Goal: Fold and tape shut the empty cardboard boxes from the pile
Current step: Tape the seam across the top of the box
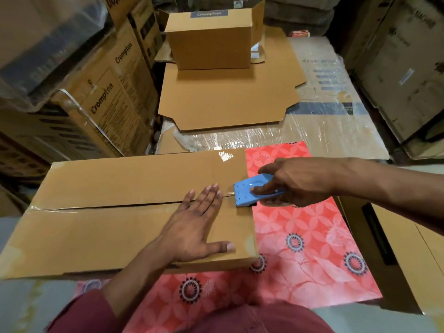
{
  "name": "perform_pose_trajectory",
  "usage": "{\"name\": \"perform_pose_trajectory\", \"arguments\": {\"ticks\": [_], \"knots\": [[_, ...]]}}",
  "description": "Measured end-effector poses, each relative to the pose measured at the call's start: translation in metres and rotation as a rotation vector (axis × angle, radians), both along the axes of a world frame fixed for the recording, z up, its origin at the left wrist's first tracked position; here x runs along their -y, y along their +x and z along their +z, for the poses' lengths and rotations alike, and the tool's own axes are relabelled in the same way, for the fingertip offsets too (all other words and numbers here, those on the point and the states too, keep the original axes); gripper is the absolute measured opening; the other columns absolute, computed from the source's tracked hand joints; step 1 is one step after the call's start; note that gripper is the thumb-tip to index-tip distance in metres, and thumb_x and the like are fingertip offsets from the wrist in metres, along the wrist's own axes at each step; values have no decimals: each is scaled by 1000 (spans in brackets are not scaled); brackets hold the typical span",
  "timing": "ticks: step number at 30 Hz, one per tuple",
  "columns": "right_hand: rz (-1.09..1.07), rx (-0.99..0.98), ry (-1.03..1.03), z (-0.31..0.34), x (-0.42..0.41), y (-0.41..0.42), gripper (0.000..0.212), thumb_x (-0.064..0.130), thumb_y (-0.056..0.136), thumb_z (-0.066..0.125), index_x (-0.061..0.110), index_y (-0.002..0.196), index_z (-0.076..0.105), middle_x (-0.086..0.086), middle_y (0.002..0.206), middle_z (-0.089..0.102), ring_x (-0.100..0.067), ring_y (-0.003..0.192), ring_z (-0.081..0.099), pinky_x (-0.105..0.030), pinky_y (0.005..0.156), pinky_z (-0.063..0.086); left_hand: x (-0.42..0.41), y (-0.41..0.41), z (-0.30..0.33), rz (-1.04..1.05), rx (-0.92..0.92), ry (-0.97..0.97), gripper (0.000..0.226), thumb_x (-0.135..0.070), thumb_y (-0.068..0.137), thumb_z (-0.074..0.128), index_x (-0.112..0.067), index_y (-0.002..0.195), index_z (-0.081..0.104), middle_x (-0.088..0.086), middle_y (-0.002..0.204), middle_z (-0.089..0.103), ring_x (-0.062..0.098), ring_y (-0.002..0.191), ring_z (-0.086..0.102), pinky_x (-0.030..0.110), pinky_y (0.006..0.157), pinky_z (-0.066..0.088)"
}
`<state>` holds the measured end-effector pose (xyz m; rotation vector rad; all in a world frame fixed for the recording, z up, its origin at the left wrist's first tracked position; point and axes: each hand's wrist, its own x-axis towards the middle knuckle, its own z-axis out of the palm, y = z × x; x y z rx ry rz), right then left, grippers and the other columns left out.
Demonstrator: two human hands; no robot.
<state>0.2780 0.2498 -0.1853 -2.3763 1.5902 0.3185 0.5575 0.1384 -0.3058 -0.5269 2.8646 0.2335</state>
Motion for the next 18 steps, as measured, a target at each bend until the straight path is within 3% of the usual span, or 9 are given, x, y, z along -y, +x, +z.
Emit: {"name": "perform_pose_trajectory", "arguments": {"ticks": [2, 5, 7, 12, 16, 18], "knots": [[-55, -7, 27, 5, -15, -17, 47, 61, 101, 44, 43, 143, 56, -1, 113, 58, -24, 97, 62, -40, 80, 53, 1, 0, 2, -3, 18, -3, 126, -102, 78, 15, -17, 162, -22, -1, 167, -34, 9, 153, -33, 45, 128, -12], [-128, -58, 99, 14, -38, -38, 48, 60, 102, 44, 51, 149, 46, 0, 129, 55, -19, 110, 59, -33, 86, 50, -1, -1, 6, -15, 56, -11, 126, -103, 74, 5, -18, 160, -27, -1, 165, -39, 8, 150, -38, 44, 127, -15], [-161, -64, 115, 13, -45, -43, 47, 58, 102, 46, 53, 149, 45, -3, 136, 54, -20, 117, 58, -35, 91, 51, -1, -3, 7, -13, 56, -11, 126, -104, 73, 3, -18, 161, -26, -2, 165, -38, 8, 151, -36, 45, 128, -14], [-205, -101, 103, -7, -38, -38, 47, 62, 94, 53, 57, 140, 51, 8, 117, 57, -20, 109, 63, -37, 84, 54, -4, -6, 8, 19, 40, -28, 126, -105, 72, 1, -20, 163, -19, -4, 167, -33, 8, 154, -30, 44, 129, -12], [-282, -131, 126, -20, -29, -30, 46, 51, 92, 61, 52, 137, 57, 9, 118, 62, -23, 108, 63, -31, 76, 46, -15, -18, 19, 76, 36, -8, 129, -105, 68, -4, -20, 166, -11, -3, 170, -25, 13, 157, -22, 48, 129, -8], [-296, -109, 144, -19, -25, -25, 46, 47, 92, 64, 49, 137, 59, 8, 118, 64, -24, 106, 64, -31, 77, 49, -19, -30, 25, 34, 30, -9, 126, -103, 71, -2, -21, 166, -9, -5, 170, -23, 12, 157, -23, 50, 129, -7]]}}
